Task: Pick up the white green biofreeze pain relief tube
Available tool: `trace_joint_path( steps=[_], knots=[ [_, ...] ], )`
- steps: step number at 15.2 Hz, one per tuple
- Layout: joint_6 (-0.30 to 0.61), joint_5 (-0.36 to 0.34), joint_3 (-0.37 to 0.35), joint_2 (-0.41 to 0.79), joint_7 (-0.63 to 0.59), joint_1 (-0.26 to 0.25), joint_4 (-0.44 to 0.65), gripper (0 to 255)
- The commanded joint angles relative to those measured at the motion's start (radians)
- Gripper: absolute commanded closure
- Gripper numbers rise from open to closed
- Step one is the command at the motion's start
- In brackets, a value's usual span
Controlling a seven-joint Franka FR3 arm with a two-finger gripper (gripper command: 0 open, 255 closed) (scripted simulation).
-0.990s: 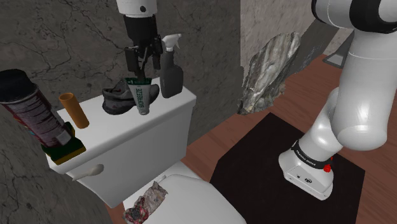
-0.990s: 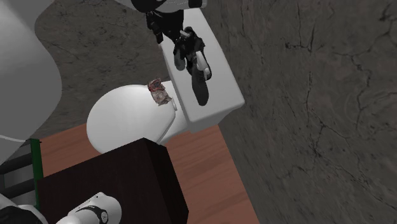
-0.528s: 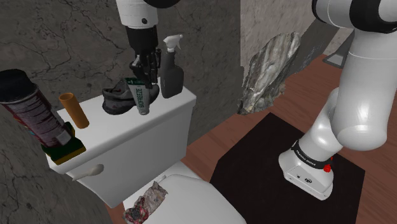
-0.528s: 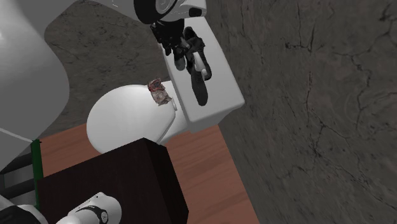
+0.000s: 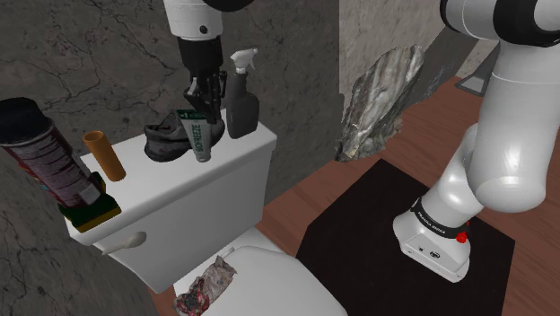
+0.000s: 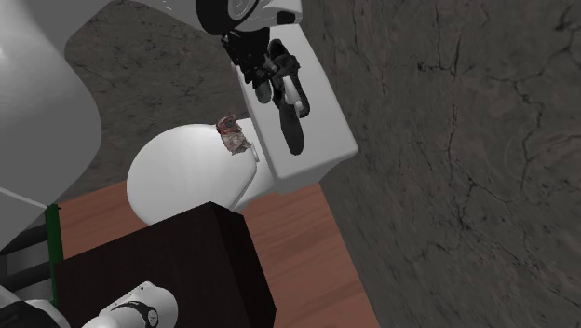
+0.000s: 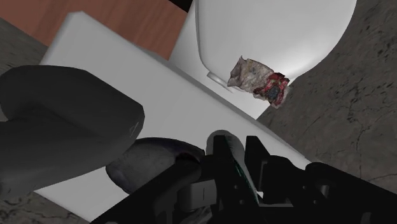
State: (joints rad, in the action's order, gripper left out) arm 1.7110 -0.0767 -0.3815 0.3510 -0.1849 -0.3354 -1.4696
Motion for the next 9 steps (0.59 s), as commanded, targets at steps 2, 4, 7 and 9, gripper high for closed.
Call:
trace_joint_path(
  steps=[2,4,7,9],
  knots=[
    [-0.028,0.000,-0.001,0.000,-0.001,-0.002,0.027,255],
    [-0.055,0.000,-0.002,0.001,-0.001,-0.004,0.056,255],
    [-0.097,-0.001,-0.003,0.005,-0.003,-0.008,0.101,255],
    [-0.126,-0.002,-0.003,0.008,-0.004,-0.011,0.134,255]
  ],
)
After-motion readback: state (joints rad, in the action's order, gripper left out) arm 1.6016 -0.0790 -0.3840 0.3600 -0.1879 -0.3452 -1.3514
